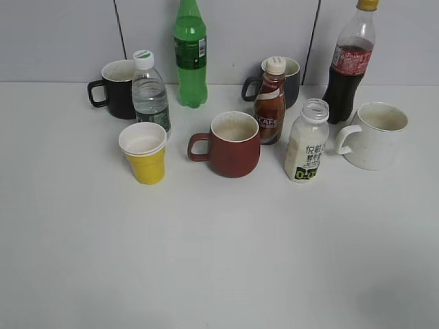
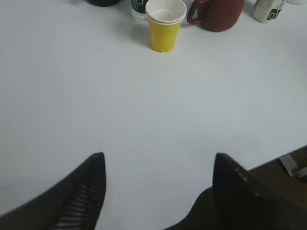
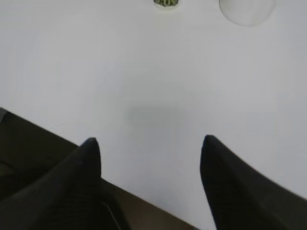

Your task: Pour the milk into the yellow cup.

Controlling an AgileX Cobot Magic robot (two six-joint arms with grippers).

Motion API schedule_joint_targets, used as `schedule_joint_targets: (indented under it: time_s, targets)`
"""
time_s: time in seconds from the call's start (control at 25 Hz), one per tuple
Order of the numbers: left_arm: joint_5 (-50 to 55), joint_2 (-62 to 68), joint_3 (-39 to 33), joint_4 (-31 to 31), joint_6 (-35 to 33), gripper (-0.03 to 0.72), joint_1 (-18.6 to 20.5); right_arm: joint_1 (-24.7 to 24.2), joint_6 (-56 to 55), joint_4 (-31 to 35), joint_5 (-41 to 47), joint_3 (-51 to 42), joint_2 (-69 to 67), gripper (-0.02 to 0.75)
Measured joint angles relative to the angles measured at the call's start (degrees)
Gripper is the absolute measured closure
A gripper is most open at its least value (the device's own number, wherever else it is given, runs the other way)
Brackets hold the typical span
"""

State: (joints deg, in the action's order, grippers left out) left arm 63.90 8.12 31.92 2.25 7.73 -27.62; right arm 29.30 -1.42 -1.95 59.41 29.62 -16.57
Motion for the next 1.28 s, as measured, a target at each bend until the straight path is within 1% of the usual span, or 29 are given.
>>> schedule_joint_targets:
  time_s: [0.12, 0.16, 0.24, 0.52, 1.12, 1.2, 1.24, 1.28]
  targets:
    - [-1.53, -0.1, -0.43, 0.24, -0.91, 0.162, 0.0, 0.0, 1.42, 1.44, 0.06, -0.2, 5.59, 0.251]
    - [-2.97, -0.1, -1.14, 0.22, -2.21, 0.162, 0.0, 0.0, 1.42, 1.51, 0.06, -0.2, 6.91, 0.251]
    - [-3.12, -0.1, -1.21, 0.22, -2.49, 0.164, 0.0, 0.0, 1.72, 1.51, 0.06, -0.2, 8.35, 0.251]
    - [-3.42, -0.1, -1.21, 0.22, -2.95, 0.19, 0.0, 0.0, 1.92, 1.52, 0.06, -0.2, 8.59, 0.252]
    - [-3.56, -0.1, -1.21, 0.22, -3.0, 0.195, 0.25, -0.06, 1.92, 1.95, 0.06, -0.2, 8.59, 0.254]
    - [-3.56, -0.1, -1.21, 0.22, -3.0, 0.195, 2.47, -1.84, 1.92, 1.95, 0.06, -0.2, 8.59, 0.254]
    - [-3.56, -0.1, -1.21, 0.22, -3.0, 0.195, 2.47, -3.94, 1.92, 1.95, 0.06, -0.2, 8.59, 0.254]
    - [-3.56, -0.93, -1.21, 0.22, -3.0, 0.195, 7.77, -6.53, 1.92, 1.95, 0.06, -0.2, 8.59, 0.254]
